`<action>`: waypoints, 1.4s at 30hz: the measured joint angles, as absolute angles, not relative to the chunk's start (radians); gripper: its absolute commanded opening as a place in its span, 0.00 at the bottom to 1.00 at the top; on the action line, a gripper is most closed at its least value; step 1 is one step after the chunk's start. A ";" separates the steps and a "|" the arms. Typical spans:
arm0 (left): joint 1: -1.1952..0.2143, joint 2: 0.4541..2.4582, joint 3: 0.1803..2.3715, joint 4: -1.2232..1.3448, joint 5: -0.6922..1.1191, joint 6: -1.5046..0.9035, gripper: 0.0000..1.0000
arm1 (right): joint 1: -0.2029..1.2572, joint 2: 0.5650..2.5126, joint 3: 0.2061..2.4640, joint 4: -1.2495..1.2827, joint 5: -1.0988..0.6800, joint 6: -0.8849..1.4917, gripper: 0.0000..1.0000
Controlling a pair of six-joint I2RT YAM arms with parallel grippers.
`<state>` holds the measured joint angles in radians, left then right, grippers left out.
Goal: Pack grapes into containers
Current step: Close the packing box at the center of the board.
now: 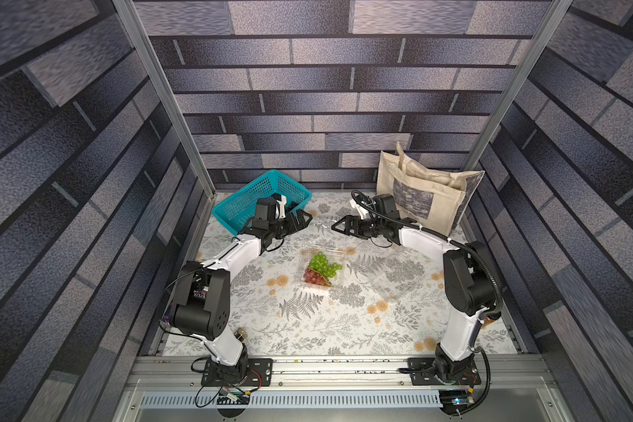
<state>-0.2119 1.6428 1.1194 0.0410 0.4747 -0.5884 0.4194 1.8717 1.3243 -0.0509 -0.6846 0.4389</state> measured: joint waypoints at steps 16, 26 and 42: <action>-0.220 1.736 1.379 -0.091 0.501 -0.550 1.00 | 0.526 1.794 1.288 -0.103 -0.674 0.340 1.00; -0.279 1.719 1.308 -0.095 0.543 -0.633 1.00 | 0.564 1.711 1.199 -0.109 -0.648 0.328 1.00; -0.323 1.541 0.935 0.020 0.534 -0.796 1.00 | 0.589 1.670 1.032 -0.097 -0.526 0.396 0.98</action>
<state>-0.3229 1.5406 0.9352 0.0200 0.5343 -0.7959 0.5892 1.6695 1.0321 -0.0975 -0.5259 0.3962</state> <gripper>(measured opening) 0.999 0.990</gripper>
